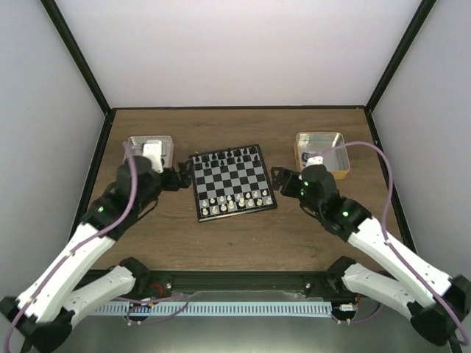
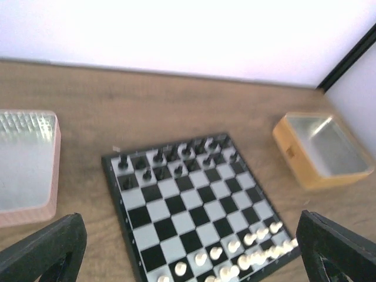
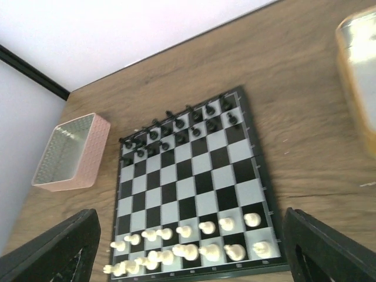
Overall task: Set up the chess pieces on the board
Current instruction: Reset both arms
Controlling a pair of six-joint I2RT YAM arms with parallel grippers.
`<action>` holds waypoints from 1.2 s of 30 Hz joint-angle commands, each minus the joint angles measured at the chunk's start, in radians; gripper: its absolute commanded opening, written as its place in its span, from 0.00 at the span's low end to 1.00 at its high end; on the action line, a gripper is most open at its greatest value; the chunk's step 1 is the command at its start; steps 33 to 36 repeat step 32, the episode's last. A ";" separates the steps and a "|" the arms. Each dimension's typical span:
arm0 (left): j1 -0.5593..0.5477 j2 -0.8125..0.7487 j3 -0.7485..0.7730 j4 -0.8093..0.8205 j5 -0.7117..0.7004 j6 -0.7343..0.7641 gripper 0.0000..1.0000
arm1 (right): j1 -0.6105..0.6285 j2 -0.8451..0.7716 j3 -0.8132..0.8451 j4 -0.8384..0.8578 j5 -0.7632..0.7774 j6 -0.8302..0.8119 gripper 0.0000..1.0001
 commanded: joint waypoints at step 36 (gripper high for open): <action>0.005 -0.420 0.220 -0.199 -0.236 0.078 1.00 | -0.005 -0.602 0.254 -0.338 0.477 -0.319 1.00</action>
